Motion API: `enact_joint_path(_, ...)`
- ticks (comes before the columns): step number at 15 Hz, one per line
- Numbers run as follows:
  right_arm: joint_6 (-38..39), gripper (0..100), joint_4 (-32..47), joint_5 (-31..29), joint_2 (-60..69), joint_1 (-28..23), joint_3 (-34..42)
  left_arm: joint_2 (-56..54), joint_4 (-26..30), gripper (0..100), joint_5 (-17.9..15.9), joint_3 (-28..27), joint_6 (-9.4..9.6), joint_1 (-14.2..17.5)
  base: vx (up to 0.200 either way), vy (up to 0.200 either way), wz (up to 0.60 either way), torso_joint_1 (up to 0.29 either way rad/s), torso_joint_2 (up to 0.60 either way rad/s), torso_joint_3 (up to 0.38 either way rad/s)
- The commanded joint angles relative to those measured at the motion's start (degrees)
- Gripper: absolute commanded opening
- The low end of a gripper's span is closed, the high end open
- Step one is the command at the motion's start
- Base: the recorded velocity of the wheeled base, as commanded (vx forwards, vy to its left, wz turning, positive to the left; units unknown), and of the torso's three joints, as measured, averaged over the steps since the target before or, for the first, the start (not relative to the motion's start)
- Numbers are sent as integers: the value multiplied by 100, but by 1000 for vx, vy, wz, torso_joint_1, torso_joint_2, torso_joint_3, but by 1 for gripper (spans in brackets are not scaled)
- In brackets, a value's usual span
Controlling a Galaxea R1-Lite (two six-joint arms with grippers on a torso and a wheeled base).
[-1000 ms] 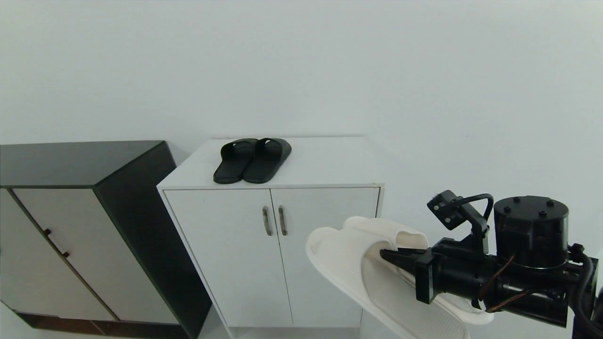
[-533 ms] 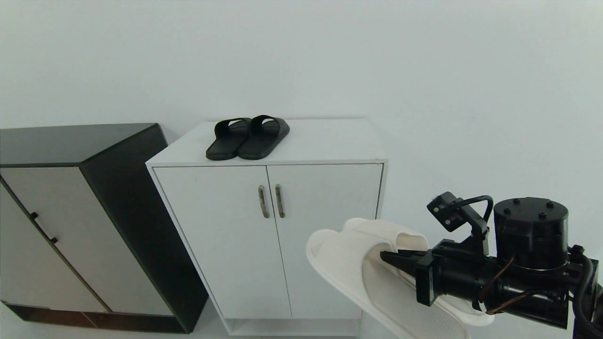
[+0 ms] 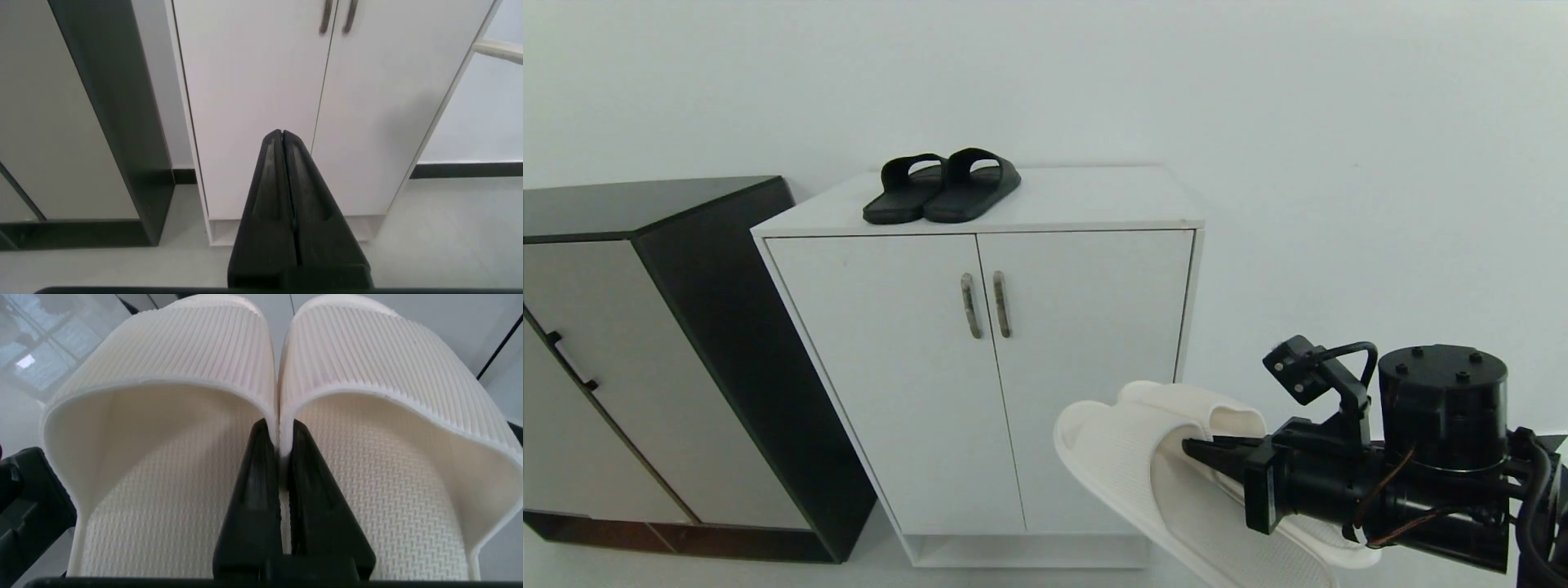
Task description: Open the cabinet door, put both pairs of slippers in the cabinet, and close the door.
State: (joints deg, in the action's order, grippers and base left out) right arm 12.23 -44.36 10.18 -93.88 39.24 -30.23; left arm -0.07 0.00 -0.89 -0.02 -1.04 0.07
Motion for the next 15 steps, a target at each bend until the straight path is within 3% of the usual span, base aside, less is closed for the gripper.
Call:
enact_joint_path(1, -1, 0, -2, 2, -8, 5, 9, 7, 0, 0, 1, -6, -2, 1, 0, 0, 0, -227, 476, 246)
enact_joint_path(10, -1, 0, -11, 19, -25, 5, 44, 7, 0, 0, 1, -6, -2, 1, 0, 0, 0, -226, 426, 207)
enact_joint_path(15, -10, 0, -477, 151, -122, 5, 228, 7, 0, 0, 1, -6, -2, 1, 0, 0, -120, -64, 207, 80)
